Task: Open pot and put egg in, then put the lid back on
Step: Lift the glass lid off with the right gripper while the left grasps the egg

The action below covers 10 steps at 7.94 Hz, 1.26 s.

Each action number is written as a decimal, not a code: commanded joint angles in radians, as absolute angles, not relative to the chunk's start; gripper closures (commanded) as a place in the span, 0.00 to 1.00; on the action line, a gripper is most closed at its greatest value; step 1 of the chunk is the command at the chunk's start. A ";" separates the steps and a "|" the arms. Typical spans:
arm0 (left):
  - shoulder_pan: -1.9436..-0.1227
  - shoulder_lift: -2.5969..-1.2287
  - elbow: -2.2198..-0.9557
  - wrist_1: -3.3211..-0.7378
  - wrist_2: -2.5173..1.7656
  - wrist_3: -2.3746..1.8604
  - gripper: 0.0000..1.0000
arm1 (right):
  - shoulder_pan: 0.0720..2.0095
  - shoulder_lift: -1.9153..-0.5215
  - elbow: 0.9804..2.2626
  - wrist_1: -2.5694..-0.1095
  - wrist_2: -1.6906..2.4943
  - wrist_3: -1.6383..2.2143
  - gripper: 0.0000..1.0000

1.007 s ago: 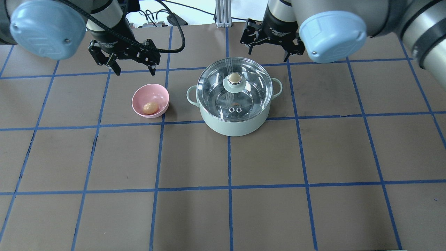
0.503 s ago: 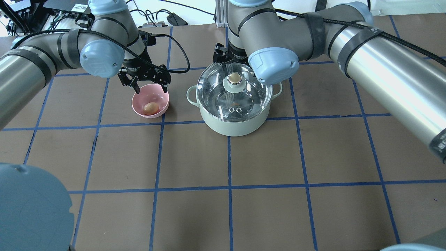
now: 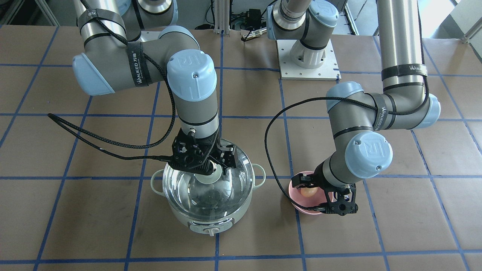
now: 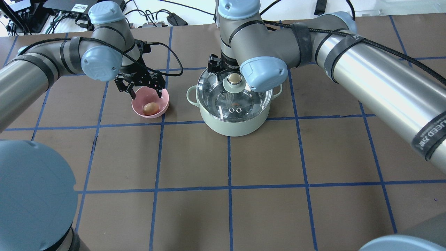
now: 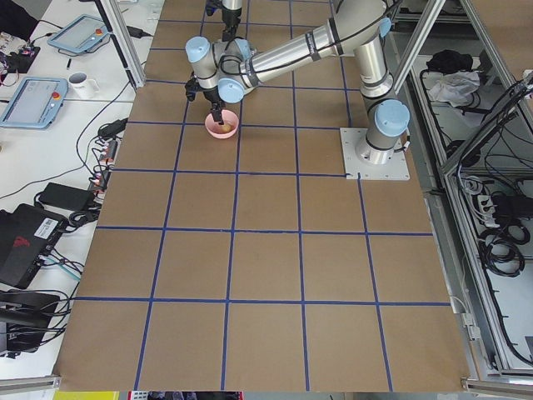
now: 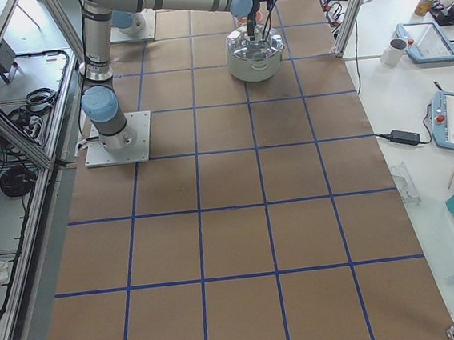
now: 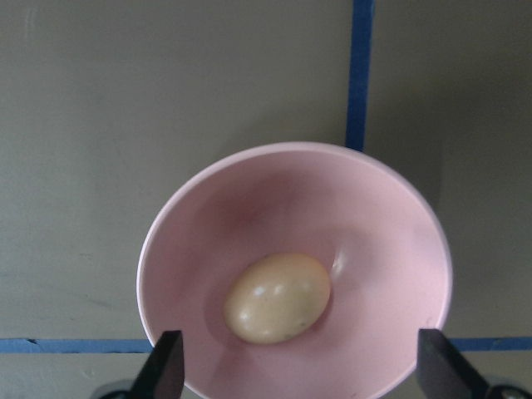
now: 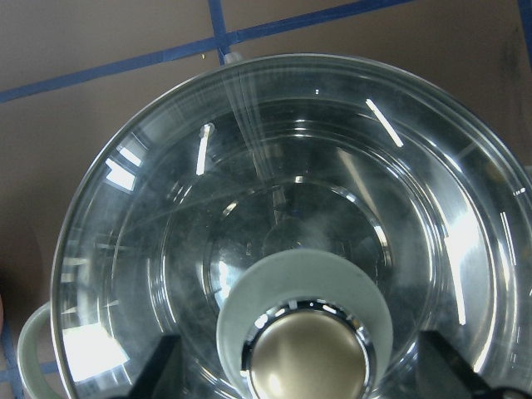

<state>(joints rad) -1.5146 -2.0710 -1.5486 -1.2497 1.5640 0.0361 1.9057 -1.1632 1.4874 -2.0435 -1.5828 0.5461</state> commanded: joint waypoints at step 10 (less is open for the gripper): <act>-1.511 -2.148 -1.592 -1.175 1.516 0.046 0.83 | 1.759 -1.331 1.474 -1.846 -1.577 0.341 1.00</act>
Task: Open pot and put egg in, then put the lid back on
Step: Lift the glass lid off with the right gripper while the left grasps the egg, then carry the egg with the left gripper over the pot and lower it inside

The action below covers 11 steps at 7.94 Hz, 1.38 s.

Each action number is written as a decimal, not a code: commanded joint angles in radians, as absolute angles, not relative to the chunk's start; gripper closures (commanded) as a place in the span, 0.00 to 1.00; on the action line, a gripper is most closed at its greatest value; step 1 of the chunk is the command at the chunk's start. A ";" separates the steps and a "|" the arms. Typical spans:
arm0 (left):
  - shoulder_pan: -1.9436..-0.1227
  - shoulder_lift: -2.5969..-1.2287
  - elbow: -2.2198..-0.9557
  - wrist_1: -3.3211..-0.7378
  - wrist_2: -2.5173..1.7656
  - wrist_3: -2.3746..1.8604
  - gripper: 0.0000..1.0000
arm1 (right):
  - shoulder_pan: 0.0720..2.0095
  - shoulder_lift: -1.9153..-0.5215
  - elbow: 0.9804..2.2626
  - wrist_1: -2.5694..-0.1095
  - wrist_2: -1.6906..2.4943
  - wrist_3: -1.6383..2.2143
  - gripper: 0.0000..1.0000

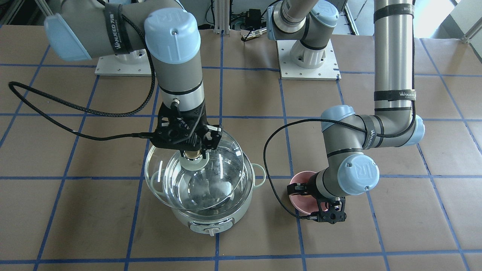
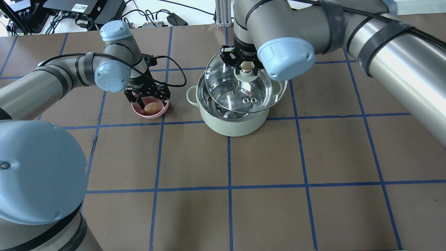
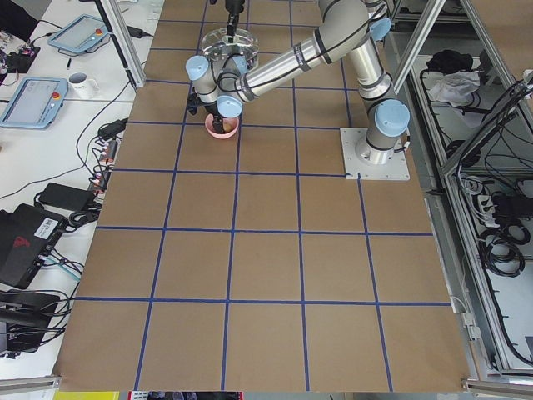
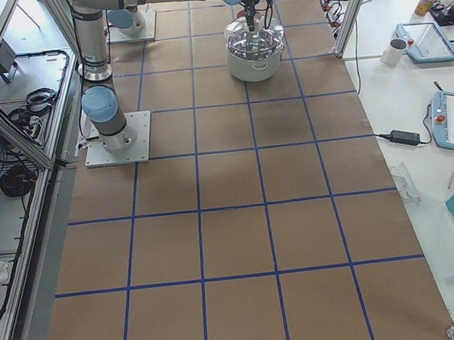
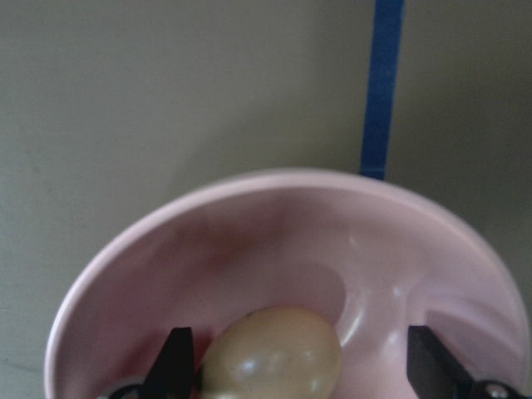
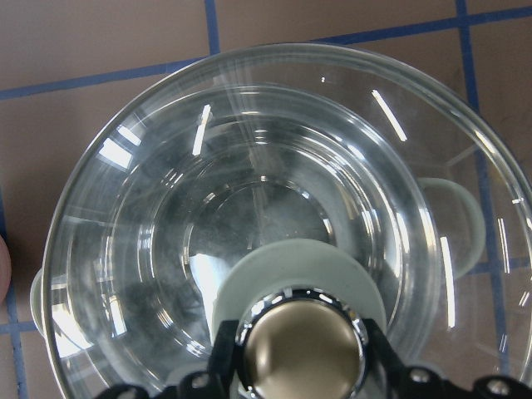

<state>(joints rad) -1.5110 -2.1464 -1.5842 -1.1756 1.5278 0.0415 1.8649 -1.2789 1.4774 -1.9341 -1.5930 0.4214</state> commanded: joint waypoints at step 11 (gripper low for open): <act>-1.779 -1.922 -1.575 -1.035 1.351 -0.226 0.94 | 1.283 -1.506 1.474 -1.574 -1.555 -0.342 1.00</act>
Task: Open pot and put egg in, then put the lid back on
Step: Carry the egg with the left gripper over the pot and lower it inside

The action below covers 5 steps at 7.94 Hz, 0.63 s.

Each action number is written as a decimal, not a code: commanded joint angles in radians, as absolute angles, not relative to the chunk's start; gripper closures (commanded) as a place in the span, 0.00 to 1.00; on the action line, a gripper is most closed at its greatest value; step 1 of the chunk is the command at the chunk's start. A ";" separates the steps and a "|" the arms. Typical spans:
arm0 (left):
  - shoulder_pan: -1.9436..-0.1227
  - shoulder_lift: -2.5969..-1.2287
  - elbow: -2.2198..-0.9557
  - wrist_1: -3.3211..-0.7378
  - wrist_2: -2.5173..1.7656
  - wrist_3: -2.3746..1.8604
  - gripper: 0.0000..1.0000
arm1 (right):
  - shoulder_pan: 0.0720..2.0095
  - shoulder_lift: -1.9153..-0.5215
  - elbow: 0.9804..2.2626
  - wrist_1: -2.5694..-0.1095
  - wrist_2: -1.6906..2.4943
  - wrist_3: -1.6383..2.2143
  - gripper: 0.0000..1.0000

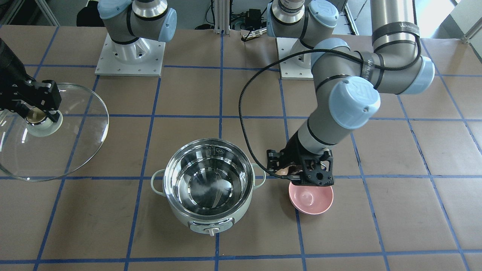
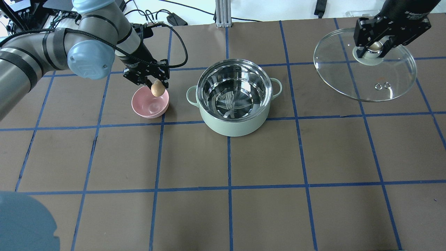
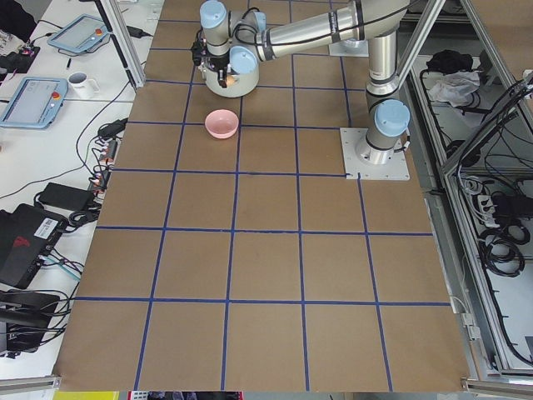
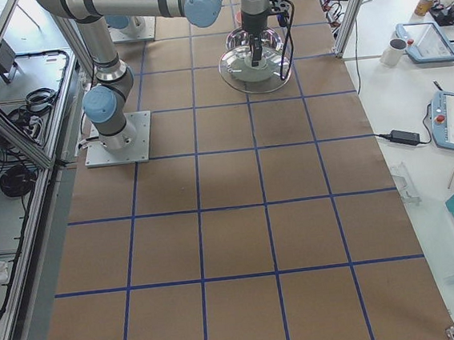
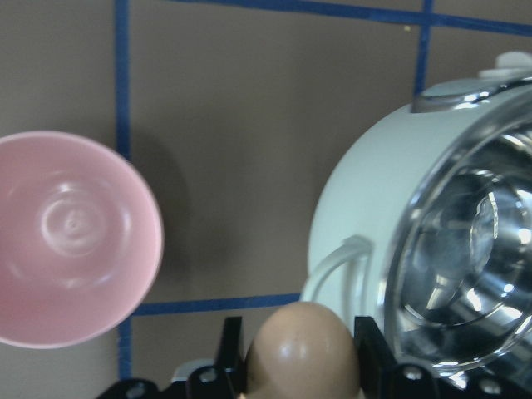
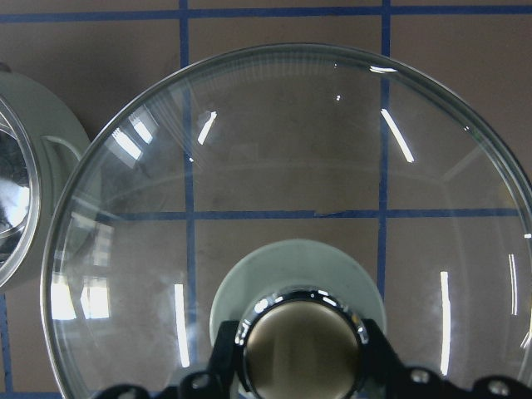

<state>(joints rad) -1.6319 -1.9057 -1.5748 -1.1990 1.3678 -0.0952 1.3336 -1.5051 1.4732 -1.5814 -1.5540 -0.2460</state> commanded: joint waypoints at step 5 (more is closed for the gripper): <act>-1.928 -2.085 -1.568 -0.870 1.342 -0.278 0.94 | 1.170 -1.508 1.474 -1.536 -1.568 -0.512 1.00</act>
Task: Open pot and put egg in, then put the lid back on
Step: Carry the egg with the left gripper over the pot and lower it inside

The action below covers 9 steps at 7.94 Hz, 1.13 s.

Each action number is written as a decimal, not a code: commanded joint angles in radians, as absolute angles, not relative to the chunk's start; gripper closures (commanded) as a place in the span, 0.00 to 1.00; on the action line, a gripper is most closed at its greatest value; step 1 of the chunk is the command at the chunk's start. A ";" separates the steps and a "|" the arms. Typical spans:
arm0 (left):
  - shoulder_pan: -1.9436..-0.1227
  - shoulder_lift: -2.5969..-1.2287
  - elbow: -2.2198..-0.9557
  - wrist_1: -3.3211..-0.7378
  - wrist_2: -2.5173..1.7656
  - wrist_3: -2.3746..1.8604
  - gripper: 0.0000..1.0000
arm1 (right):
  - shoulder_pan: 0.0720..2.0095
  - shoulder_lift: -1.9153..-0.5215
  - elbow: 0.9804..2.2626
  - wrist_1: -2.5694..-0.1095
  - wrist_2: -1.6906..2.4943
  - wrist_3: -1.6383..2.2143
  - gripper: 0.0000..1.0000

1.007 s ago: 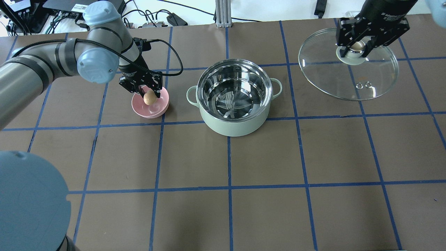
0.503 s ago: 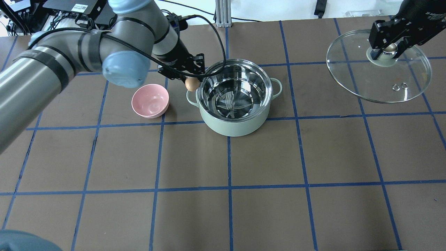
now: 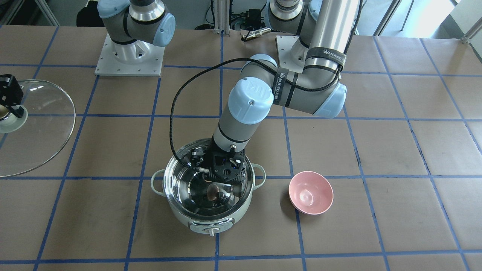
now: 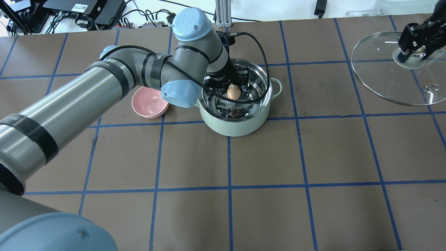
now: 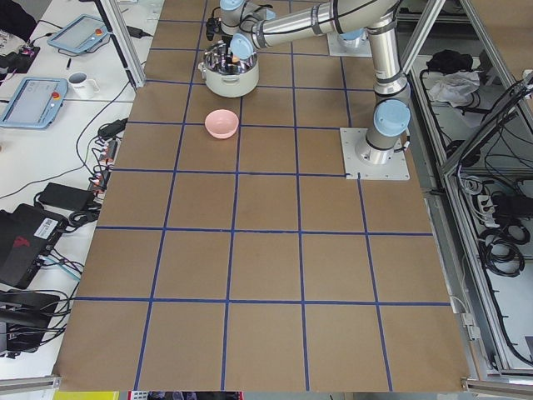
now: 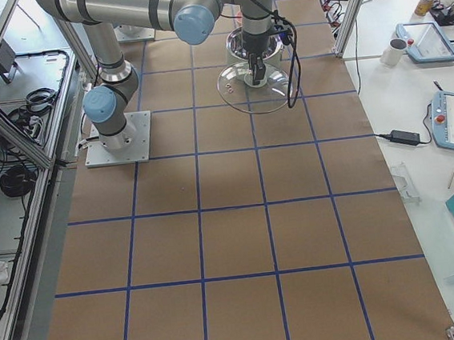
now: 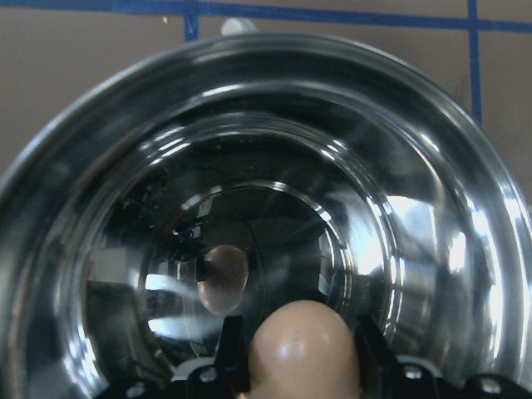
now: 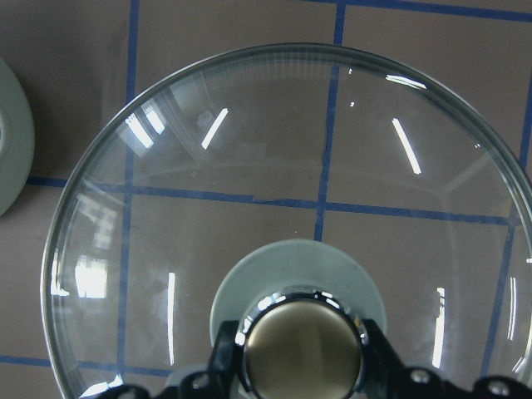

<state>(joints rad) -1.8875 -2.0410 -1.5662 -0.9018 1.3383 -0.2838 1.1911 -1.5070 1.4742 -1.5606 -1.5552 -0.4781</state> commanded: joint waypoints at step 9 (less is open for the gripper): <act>-1.928 -2.060 -1.560 -0.894 1.394 -0.284 0.00 | 1.169 -1.509 1.479 -1.528 -1.569 -0.500 1.00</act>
<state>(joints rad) -1.9282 -2.1139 -1.5610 -0.8475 1.3917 -0.2734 1.1689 -1.5091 1.4780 -1.5281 -1.5646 -0.5063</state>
